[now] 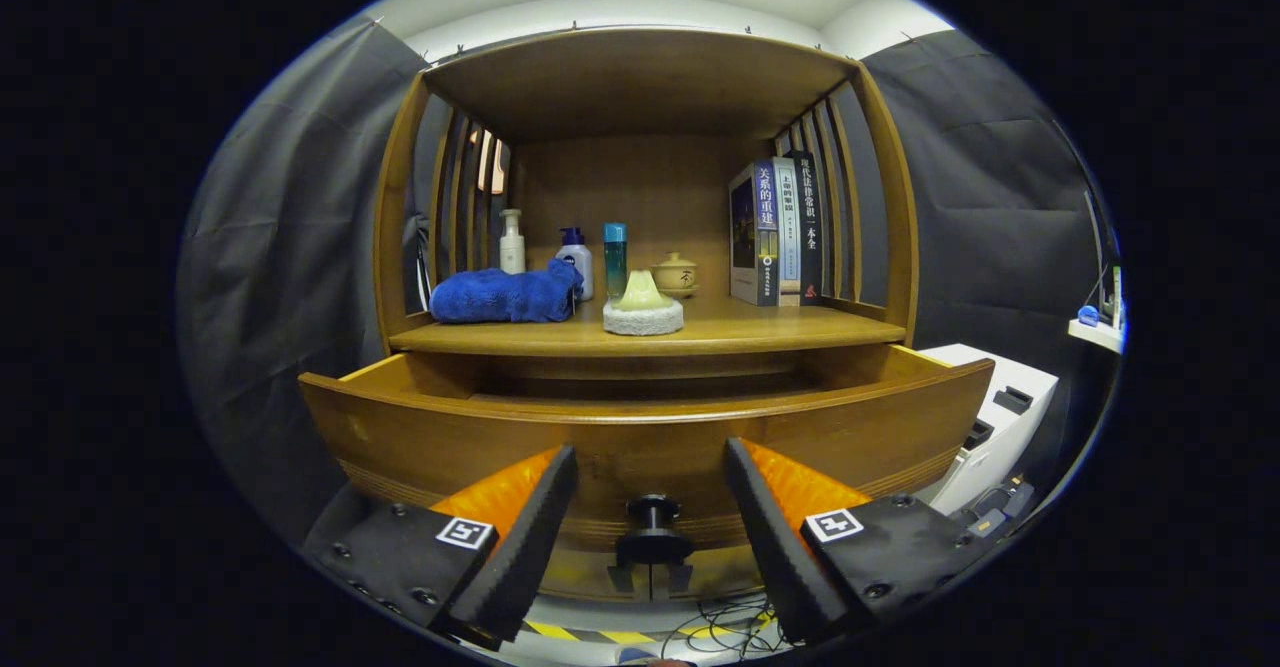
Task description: Pull open the drawer, take out the items inside it, and place them on the countertop above the cabinet.
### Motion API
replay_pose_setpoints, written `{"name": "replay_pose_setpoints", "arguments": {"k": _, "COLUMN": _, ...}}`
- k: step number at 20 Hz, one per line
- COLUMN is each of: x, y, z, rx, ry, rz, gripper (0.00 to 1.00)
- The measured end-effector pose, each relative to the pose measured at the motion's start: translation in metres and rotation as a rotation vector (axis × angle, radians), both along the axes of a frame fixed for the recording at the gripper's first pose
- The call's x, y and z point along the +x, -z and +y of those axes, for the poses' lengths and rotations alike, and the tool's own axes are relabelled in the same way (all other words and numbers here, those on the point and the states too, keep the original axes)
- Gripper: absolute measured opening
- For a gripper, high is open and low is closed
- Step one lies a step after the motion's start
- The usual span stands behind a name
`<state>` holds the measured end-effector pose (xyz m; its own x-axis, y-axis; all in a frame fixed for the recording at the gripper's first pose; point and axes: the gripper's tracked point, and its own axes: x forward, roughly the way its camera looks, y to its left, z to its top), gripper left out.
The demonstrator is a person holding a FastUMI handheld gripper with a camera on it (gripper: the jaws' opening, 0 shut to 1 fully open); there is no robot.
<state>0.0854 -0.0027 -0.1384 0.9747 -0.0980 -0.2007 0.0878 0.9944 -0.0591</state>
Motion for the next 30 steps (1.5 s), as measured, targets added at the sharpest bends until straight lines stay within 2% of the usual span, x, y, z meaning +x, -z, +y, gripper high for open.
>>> {"name": "replay_pose_setpoints", "arguments": {"k": 7, "x": 0.054, "y": 0.002, "z": -0.006, "rx": -0.005, "ry": 0.004, "rz": 0.002, "gripper": 0.98}}
{"name": "replay_pose_setpoints", "arguments": {"k": 14, "x": 0.085, "y": 0.004, "z": -0.010, "rx": -0.002, "ry": 0.005, "rz": -0.007, "gripper": 0.98}}
{"name": "replay_pose_setpoints", "arguments": {"k": 22, "x": 0.102, "y": 0.005, "z": -0.012, "rx": 0.000, "ry": 0.007, "rz": -0.005, "gripper": 0.97}}
{"name": "replay_pose_setpoints", "arguments": {"k": 30, "x": 0.090, "y": -0.006, "z": -0.012, "rx": -0.005, "ry": 0.003, "rz": -0.011, "gripper": 0.97}}
